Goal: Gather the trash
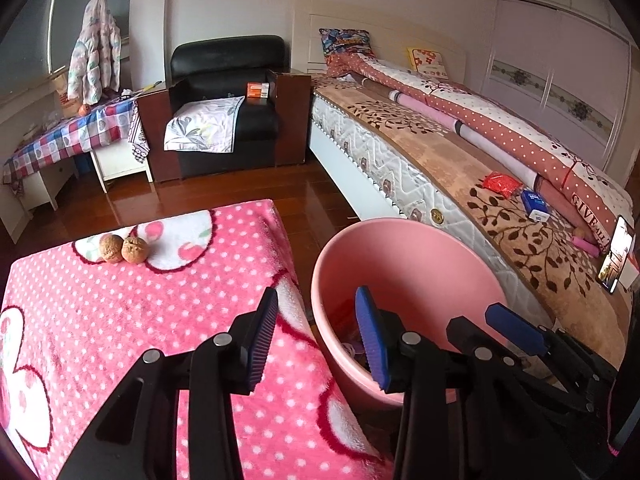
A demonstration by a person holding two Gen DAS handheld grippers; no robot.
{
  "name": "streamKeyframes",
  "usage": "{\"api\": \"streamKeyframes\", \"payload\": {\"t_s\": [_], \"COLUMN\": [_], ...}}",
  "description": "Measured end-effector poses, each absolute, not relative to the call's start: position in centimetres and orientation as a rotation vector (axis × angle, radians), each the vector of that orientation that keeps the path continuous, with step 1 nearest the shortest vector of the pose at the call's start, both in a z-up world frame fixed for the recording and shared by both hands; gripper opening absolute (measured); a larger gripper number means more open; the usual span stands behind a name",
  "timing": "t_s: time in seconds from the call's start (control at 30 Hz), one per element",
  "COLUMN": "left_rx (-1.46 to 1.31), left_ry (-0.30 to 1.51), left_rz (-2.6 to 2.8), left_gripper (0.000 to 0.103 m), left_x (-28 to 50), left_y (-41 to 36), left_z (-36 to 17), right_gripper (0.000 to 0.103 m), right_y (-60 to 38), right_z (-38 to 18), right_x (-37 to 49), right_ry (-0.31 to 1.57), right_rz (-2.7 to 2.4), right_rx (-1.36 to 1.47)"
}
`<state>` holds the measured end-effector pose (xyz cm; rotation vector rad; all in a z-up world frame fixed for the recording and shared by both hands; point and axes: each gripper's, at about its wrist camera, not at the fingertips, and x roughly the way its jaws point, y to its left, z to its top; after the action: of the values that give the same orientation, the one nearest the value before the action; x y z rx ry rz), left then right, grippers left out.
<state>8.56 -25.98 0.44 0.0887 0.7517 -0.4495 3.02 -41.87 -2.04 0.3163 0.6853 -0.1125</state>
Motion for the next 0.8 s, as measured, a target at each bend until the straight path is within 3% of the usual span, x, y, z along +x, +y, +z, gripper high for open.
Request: {"api": "streamKeyframes", "payload": {"t_s": [0.8], "left_rx": [0.112], "left_ry": [0.736], "left_rz": [-0.414], "left_gripper": [0.038], "left_x": [8.9], "left_y": [-25.19], "left_z": [0.02], "right_gripper": [0.047], "right_y": [-41.36], "right_z": [-2.33], "right_x": [3.19], "right_ry": [0.692], "right_rz": [-0.112], "right_rx": [0.299]}}
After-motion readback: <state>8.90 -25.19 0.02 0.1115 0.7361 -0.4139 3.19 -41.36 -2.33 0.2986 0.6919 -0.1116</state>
